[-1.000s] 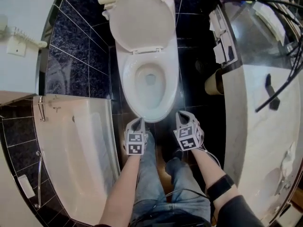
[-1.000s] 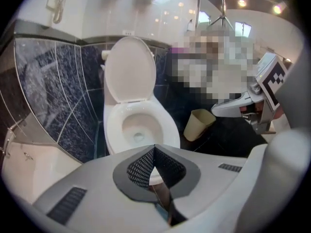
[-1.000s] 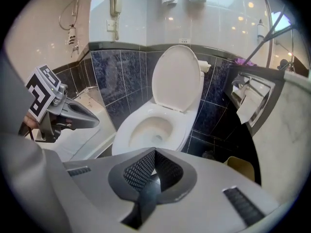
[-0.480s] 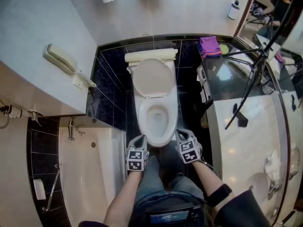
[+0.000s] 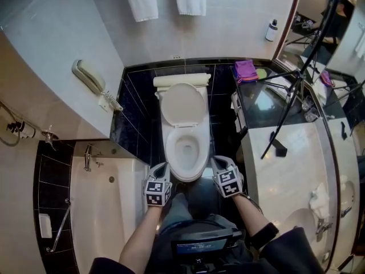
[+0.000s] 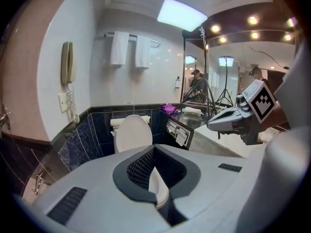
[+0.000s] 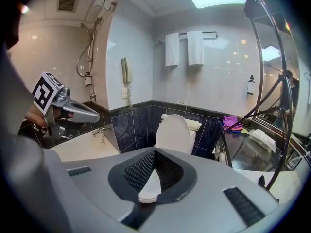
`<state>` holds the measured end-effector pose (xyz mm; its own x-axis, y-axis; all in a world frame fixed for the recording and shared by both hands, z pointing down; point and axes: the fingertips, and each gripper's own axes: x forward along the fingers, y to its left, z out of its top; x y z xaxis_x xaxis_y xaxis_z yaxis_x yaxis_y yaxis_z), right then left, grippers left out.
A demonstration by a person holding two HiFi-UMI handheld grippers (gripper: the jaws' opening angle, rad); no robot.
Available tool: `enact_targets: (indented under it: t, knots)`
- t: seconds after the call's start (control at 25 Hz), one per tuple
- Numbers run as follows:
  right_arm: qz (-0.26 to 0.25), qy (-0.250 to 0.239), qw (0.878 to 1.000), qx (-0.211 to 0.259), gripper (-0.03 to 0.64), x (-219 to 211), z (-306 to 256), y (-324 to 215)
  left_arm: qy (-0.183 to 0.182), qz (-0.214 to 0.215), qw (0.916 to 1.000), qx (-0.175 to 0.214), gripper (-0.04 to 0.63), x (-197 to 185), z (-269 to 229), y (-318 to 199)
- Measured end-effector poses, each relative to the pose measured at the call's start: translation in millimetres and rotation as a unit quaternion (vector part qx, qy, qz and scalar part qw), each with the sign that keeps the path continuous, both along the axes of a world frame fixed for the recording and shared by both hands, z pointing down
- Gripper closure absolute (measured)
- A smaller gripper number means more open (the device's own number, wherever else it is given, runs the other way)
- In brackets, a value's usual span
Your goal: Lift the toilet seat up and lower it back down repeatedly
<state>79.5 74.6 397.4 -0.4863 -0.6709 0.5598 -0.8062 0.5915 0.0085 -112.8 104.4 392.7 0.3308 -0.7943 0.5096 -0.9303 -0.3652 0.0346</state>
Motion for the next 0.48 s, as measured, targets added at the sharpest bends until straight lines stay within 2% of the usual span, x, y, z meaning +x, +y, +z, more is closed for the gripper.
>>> enact_targets:
  t: [0.48]
  knots:
    - [0.009,-0.006,1.000,0.001,0.595,8,-3,29,0.005,-0.003,0.9995,0.031,0.604,-6,-25,19]
